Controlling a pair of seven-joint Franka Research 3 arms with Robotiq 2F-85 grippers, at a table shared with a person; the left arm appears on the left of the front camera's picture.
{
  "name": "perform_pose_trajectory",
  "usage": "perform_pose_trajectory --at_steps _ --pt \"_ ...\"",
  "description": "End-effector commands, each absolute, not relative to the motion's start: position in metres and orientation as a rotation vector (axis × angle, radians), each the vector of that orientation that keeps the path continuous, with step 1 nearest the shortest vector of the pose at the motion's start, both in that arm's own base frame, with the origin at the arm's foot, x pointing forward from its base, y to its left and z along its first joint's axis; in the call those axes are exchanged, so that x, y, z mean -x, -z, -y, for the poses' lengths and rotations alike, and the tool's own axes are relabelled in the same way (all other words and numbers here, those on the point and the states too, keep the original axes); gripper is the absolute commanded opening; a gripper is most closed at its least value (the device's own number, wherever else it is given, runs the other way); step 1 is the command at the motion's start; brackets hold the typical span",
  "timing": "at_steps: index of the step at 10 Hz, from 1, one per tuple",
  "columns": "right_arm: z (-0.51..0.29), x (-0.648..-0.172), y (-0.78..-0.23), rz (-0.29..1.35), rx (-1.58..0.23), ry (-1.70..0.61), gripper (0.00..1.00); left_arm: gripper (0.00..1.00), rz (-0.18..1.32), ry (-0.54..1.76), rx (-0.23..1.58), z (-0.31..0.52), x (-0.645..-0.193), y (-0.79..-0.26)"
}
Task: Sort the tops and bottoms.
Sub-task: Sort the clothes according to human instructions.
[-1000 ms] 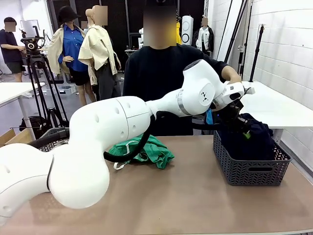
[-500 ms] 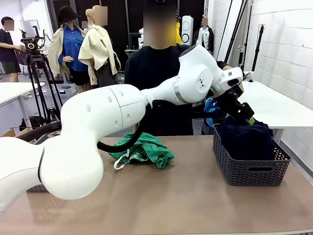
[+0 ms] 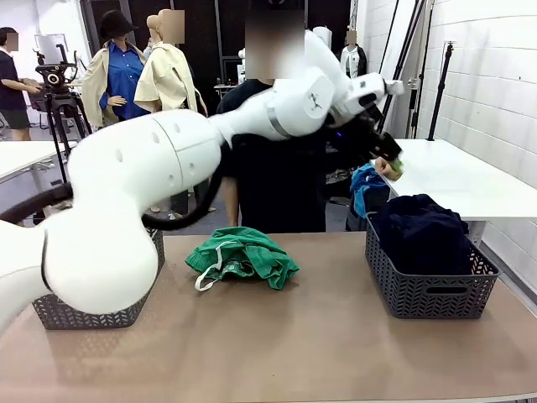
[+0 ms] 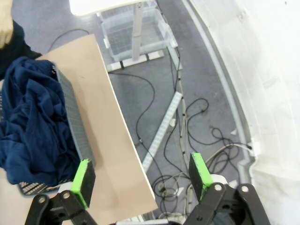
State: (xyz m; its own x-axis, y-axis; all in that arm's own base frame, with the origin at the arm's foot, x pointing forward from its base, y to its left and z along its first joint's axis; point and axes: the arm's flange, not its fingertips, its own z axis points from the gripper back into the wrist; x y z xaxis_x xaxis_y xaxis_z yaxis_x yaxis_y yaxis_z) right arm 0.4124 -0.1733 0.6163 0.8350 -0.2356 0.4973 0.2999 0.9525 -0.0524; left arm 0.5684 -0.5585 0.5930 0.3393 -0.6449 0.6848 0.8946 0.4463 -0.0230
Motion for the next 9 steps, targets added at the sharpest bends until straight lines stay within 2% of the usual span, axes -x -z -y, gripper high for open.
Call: perform_pose_trajectory --at_steps 1,3,5,9 --pt "0.173 -0.413 -0.616 0.504 0.122 0.279 1.00 1.00 0.695 0.898 0.186 0.505 -0.591 -0.619" --pt "0.173 -0.413 -0.616 0.504 0.122 0.279 1.00 1.00 0.645 0.636 -0.056 0.397 -0.580 -0.631" --pt "0.173 -0.413 -0.616 0.504 0.122 0.279 1.00 1.00 0.604 0.397 -0.202 0.312 -0.551 -0.629" --pt "0.173 -0.413 -0.616 0.504 0.122 0.279 1.00 1.00 0.666 0.123 0.015 0.201 -0.507 -0.600"
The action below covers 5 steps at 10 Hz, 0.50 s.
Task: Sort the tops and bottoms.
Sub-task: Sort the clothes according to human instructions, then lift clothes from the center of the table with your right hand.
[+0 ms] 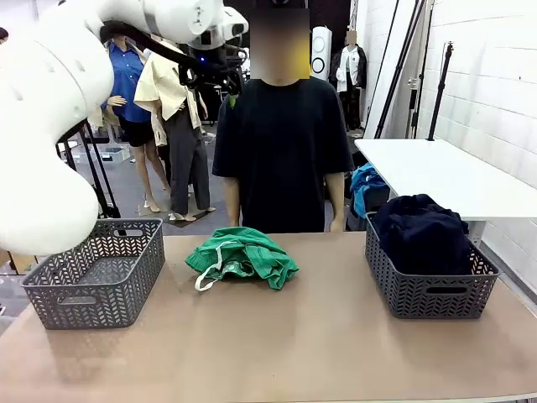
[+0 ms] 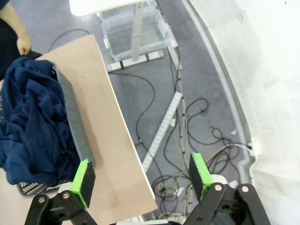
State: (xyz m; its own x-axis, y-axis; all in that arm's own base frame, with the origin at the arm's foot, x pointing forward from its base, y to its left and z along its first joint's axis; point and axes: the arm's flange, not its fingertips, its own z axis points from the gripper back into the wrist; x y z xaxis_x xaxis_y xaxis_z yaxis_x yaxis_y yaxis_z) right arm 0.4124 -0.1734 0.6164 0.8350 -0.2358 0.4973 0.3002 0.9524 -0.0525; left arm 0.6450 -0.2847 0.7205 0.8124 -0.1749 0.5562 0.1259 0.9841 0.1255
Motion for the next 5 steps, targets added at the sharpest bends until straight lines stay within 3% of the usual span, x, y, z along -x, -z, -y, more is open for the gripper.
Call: perform_pose_trajectory --at_steps 1,5 --pt "0.173 -0.413 -0.616 0.504 0.122 0.279 1.00 1.00 0.672 0.089 0.034 0.186 -0.505 -0.595" --pt "0.173 -0.413 -0.616 0.504 0.122 0.279 1.00 1.00 0.643 0.051 0.084 0.163 -0.503 -0.586"
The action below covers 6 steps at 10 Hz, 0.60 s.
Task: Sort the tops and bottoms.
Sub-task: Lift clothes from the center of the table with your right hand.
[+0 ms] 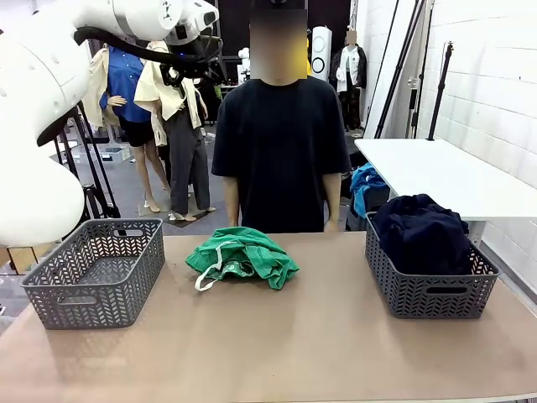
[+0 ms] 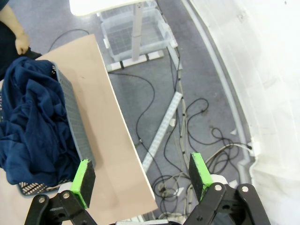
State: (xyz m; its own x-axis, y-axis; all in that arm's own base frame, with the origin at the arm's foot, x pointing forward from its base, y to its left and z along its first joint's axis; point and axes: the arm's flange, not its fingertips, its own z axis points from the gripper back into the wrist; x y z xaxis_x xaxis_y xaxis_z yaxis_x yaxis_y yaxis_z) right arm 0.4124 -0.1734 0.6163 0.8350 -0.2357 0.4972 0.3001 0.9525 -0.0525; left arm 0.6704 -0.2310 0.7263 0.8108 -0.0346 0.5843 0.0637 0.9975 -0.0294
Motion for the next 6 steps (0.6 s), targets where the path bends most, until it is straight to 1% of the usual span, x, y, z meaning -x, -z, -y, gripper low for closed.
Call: perform_pose_trajectory --at_steps 1,3,4,6 --pt "0.173 -0.413 -0.616 0.504 0.122 0.279 1.00 1.00 0.641 0.059 0.088 0.165 -0.504 -0.586" --pt "0.173 -0.413 -0.616 0.504 0.122 0.279 1.00 1.00 0.601 0.046 0.084 0.160 -0.500 -0.577" --pt "0.173 -0.413 -0.616 0.504 0.122 0.279 1.00 1.00 0.613 0.057 0.051 0.228 -0.674 -0.715" --pt "0.173 -0.413 -0.616 0.504 0.122 0.279 1.00 1.00 0.613 0.057 0.051 0.228 -0.674 -0.715"
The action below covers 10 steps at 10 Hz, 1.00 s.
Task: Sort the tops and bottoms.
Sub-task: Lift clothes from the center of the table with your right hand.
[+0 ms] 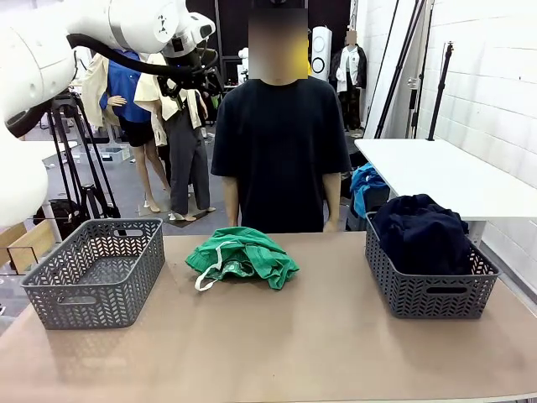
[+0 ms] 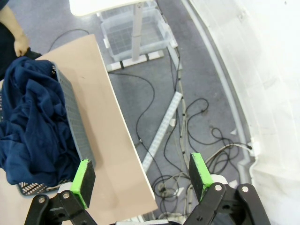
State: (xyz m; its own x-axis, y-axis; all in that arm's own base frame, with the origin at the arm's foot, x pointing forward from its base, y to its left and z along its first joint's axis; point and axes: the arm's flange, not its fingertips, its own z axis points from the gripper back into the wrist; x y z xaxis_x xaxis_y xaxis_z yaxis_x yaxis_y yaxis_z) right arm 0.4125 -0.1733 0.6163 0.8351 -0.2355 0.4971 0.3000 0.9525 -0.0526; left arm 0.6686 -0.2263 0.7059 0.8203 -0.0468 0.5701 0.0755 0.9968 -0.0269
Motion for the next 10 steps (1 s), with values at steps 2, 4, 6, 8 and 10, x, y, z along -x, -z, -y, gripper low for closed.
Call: perform_pose_trajectory --at_steps 2,4,6,8,10 --pt "0.173 -0.413 -0.616 0.504 0.122 0.279 1.00 1.00 0.613 0.057 0.051 0.228 -0.674 -0.715" --pt "0.173 -0.413 -0.616 0.504 0.122 0.279 1.00 1.00 0.606 0.049 -0.016 0.195 -0.672 -0.706" --pt "0.173 -0.413 -0.616 0.504 0.122 0.279 1.00 1.00 0.572 -0.065 -0.100 0.114 -0.645 -0.682" --pt "0.173 -0.413 -0.616 0.504 0.122 0.279 1.00 1.00 0.418 -0.074 -0.087 0.065 -0.601 -0.629" --pt "0.173 -0.413 -0.616 0.504 0.122 0.279 1.00 1.00 0.263 -0.022 0.048 0.073 -0.566 -0.583"
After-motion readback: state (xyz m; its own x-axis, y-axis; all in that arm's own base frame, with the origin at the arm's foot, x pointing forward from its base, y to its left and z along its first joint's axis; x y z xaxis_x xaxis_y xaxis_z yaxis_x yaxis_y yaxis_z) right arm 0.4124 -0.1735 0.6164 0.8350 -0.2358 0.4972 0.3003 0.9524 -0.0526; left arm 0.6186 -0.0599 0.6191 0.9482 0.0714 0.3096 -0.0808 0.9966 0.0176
